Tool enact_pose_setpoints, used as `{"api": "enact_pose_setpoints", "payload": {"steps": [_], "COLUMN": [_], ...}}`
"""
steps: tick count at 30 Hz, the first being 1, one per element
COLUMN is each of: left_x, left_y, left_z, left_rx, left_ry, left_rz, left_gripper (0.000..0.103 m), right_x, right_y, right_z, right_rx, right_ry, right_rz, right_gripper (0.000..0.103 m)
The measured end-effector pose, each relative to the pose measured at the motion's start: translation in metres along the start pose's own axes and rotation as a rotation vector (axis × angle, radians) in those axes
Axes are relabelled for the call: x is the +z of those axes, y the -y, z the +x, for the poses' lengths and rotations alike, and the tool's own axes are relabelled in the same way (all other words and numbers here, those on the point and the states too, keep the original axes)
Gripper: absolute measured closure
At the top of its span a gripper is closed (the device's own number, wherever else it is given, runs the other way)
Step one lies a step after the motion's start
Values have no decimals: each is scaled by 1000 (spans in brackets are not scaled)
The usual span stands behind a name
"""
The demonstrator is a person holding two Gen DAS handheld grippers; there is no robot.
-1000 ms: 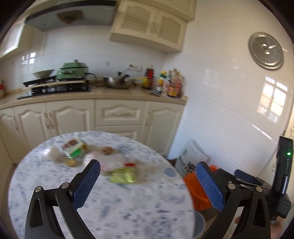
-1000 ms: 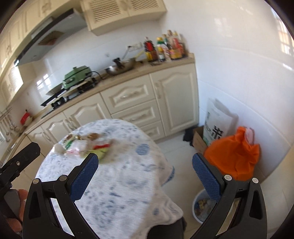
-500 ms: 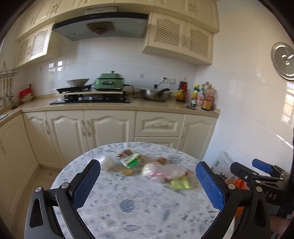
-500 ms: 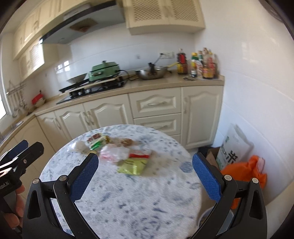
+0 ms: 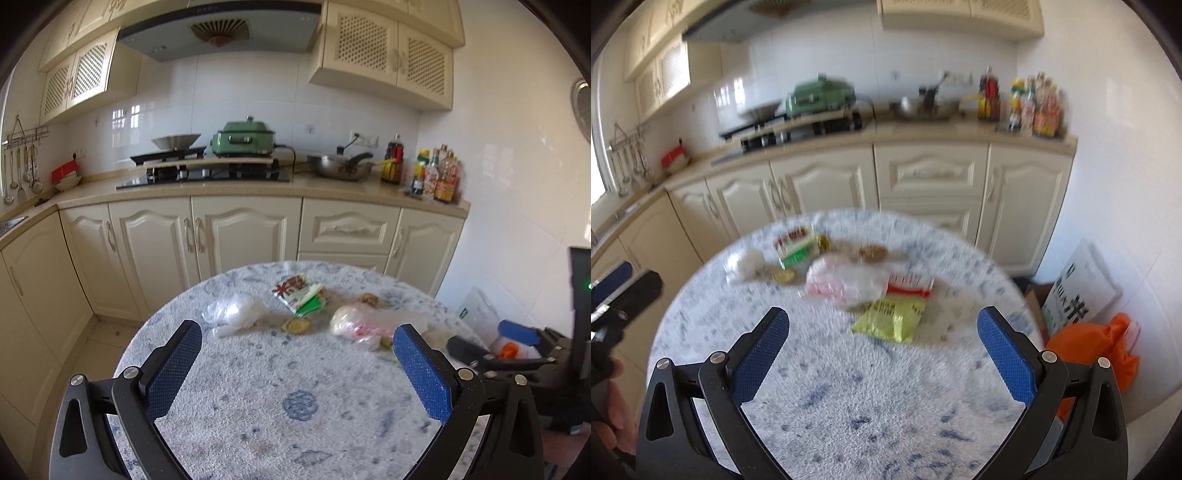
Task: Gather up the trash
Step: 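Return both open tools to the table above the remaining trash, then grasp the red-printed clear bag with the left tool while the right tool grasps the yellow-green packet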
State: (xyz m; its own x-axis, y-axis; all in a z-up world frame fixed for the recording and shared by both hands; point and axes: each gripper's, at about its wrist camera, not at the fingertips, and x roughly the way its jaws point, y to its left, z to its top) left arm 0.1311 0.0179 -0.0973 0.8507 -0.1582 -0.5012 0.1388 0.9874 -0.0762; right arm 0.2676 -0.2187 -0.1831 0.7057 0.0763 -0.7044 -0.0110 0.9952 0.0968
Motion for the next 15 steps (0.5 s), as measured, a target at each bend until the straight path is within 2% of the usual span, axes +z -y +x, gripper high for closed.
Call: {"api": "enact_pose_setpoints", "payload": {"steps": [8, 11, 14, 15], "left_x": [11, 13, 16, 18], "left_y": [-6, -3, 1, 3], "left_z": [62, 81, 102, 108], "left_rx": [-7, -19, -35, -39], "left_ry": [-80, -99, -117, -124], "left_rz": [-5, -11, -14, -13], "left_gripper": [1, 1, 1, 1], "right_x": [-8, -4, -3, -5], "right_y": [14, 19, 19, 19], "right_z": [74, 93, 112, 117], "right_rx": [-13, -22, -18, 3], "right_ry": [-118, -140, -178, -196], "right_rz": [48, 46, 19, 6], "right_gripper": [1, 6, 25, 39]}}
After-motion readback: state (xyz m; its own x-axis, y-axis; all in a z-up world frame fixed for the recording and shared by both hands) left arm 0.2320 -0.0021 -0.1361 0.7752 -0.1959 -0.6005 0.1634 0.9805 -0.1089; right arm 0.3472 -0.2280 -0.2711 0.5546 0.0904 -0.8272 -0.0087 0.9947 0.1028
